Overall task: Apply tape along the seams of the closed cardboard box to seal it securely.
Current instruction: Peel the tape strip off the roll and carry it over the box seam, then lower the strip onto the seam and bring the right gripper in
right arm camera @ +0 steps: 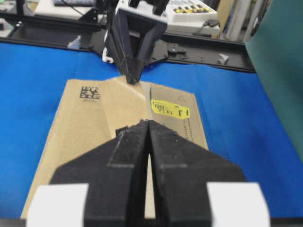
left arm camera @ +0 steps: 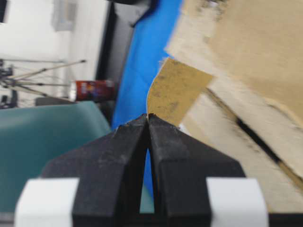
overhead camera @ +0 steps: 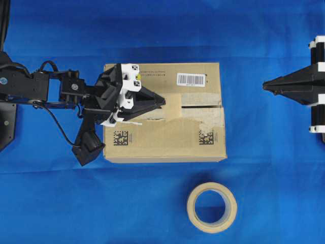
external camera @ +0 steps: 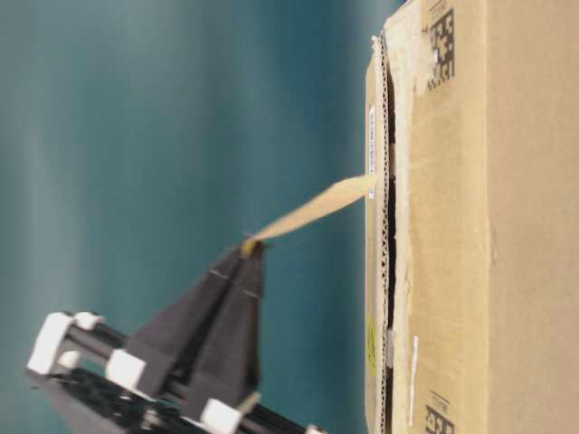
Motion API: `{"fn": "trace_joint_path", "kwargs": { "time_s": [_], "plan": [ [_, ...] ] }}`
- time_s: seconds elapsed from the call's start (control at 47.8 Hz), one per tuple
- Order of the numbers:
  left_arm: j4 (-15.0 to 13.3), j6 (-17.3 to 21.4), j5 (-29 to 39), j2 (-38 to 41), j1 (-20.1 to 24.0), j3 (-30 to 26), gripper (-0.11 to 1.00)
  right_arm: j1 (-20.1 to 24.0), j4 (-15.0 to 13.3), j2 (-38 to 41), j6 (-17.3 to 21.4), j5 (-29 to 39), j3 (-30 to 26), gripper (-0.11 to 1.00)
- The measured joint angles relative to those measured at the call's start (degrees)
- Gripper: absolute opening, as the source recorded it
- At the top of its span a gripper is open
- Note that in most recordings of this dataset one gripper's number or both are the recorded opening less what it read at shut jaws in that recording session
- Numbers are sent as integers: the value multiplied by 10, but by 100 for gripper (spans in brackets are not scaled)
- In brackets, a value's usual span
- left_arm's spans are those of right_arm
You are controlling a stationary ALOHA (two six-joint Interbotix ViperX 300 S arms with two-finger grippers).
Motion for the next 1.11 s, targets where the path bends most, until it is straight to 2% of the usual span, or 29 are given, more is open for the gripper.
{"fn": "trace_joint_path", "kwargs": {
  "time_s": [0.481, 0.982, 1.024, 1.108],
  "plan": [
    [0, 0, 40, 18, 14, 23, 0, -1, 0, 23, 1, -3, 0, 2],
    [0, 11, 73, 23, 18, 21, 0, -1, 10, 70, 3, -56, 0, 3],
    [0, 11, 73, 24, 19, 21, 0, -1, 11, 80, 3, -63, -2, 7],
    [0, 11, 73, 24, 19, 21, 0, -1, 14, 106, 4, -77, -10, 33]
  ]
}}
